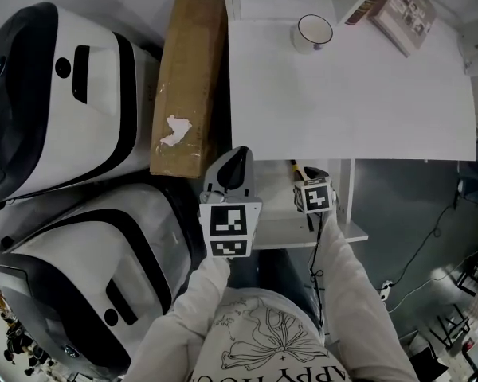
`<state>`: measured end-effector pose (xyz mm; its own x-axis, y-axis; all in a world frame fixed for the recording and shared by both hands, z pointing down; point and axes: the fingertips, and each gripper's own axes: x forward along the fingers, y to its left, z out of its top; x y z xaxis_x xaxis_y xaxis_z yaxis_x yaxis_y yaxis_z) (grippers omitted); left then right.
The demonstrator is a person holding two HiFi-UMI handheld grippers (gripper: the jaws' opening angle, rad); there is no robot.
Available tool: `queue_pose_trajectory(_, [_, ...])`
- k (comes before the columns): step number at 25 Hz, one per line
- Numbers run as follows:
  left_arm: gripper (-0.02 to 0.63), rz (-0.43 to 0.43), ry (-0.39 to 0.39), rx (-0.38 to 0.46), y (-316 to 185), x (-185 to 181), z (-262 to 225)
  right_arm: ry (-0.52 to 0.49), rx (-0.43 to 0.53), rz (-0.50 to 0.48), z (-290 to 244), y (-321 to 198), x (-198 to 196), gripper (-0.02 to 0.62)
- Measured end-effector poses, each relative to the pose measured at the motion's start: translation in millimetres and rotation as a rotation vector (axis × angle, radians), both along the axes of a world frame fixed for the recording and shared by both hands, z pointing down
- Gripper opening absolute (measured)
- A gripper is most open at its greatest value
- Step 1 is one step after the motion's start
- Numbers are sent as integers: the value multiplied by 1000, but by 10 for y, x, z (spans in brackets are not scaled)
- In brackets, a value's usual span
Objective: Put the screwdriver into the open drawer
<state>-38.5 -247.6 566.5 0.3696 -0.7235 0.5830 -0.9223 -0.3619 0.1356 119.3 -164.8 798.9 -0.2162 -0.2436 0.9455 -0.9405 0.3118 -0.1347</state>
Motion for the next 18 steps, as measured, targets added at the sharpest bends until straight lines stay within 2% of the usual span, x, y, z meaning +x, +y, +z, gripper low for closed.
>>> queue_pose_trajectory(10, [6, 1, 31, 109, 187, 210, -661, -51, 297, 151, -1448, -206, 255, 48])
queue_pose_trajectory(18, [6, -11, 57, 218, 420, 378, -1322, -94, 584, 211, -2847, -227, 410, 38])
